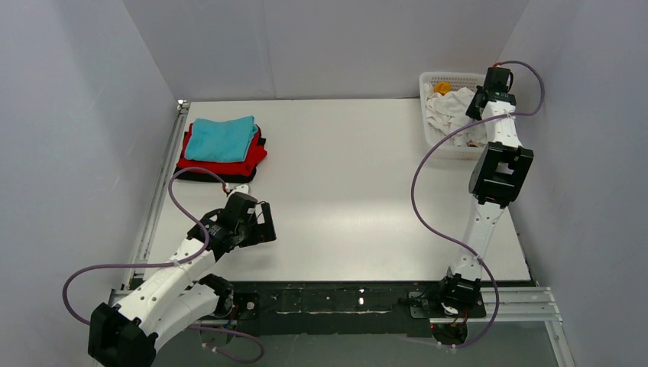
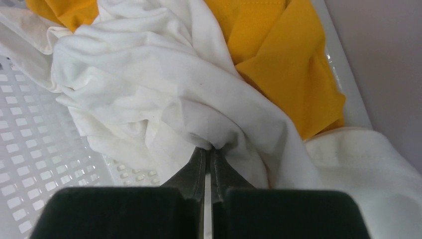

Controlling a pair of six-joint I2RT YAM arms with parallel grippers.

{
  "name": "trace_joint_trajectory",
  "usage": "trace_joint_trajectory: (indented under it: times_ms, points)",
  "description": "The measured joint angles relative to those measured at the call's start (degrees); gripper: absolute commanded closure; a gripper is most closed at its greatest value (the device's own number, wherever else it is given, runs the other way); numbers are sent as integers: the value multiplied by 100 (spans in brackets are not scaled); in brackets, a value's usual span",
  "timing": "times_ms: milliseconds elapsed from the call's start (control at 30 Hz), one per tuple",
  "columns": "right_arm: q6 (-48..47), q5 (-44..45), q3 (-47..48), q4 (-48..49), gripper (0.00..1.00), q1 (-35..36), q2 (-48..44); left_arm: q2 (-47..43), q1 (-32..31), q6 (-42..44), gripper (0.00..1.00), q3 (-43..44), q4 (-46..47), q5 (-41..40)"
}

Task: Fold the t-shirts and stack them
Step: Grab crumpled tshirt from bin with the right arm, then move the tshirt to the center of the board

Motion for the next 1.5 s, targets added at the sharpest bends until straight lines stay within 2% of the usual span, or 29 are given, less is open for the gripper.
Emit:
trace_joint_trajectory:
  times_ms: [200,333,567,800,1000,1300,1400,1500]
  points:
    - [105,-197,-188,61,99,31,-393,-39,0,0,2,37,55,2]
    - [236,-330,-726,330,99,221,-1362,-131,0,-2,2,37,66,13]
    - [273,-433,-938,986,99,1064,-3141,-490,0,-28,2,37,33,24]
    - [136,-575,-809,1134,99,2009,-4120,-1054,0,-92,2,-24,-149,24]
    - [291,-1202,-527,1172,99,2704,-4612,-1504,0,-216,2,-120,-417,0]
    - [953,-2706,120,1200,99,3633,-4922,-2098,0,-439,2,-181,-839,-162]
    - [1047,-3067,70,1217,99,3829,-4948,-2181,0,-525,2,-181,-1051,-254]
    - [1082,-3040,-546,1252,99,3849,-5158,-2295,0,-608,2,-175,-1290,-341]
